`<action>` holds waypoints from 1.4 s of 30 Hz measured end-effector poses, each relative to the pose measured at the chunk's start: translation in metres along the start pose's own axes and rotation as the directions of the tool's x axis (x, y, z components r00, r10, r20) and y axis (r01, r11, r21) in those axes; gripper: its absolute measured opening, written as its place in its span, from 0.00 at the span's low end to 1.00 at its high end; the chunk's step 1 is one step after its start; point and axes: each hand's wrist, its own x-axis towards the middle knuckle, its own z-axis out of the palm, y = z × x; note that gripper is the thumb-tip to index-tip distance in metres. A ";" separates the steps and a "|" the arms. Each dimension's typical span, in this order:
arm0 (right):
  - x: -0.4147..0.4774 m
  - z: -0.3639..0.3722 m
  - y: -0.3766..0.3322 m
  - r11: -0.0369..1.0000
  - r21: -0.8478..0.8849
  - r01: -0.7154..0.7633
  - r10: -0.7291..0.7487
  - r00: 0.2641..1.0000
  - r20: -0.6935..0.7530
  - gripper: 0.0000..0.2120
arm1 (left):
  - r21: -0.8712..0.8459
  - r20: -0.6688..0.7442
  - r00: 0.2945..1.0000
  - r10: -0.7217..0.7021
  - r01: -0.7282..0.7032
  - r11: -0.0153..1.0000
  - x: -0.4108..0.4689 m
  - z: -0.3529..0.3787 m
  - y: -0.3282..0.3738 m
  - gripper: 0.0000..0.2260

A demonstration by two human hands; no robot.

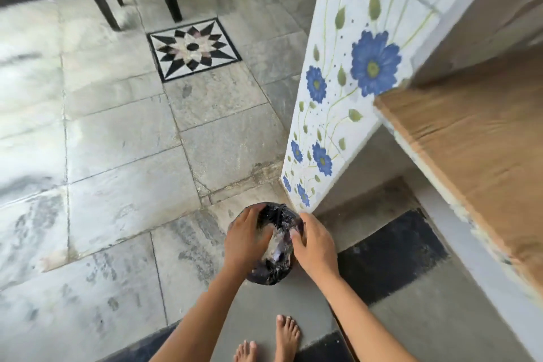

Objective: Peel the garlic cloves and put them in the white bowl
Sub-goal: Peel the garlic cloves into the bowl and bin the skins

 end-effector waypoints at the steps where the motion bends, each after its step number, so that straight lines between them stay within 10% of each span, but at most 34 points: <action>1: -0.011 -0.018 -0.010 1.000 0.010 0.014 -0.014 0.998 -0.059 0.20 | -0.004 -0.027 0.998 0.055 -0.055 0.998 -0.009 -0.017 0.017 0.20; 11: -0.153 -0.152 -0.086 0.988 0.153 0.008 0.103 0.708 -0.699 0.25 | -0.037 -0.102 0.813 0.573 -0.579 0.815 -0.104 -0.113 0.154 0.21; 24: -0.365 -0.263 0.060 0.881 0.235 -0.410 0.349 0.228 -0.909 0.21 | -0.143 0.188 0.395 0.899 -0.895 0.423 -0.230 0.005 0.331 0.20; 42: -0.391 -0.320 0.207 0.851 -0.090 -0.517 0.343 0.678 -0.650 0.40 | 0.093 0.345 0.606 0.717 -0.782 0.616 -0.235 0.129 0.464 0.12</action>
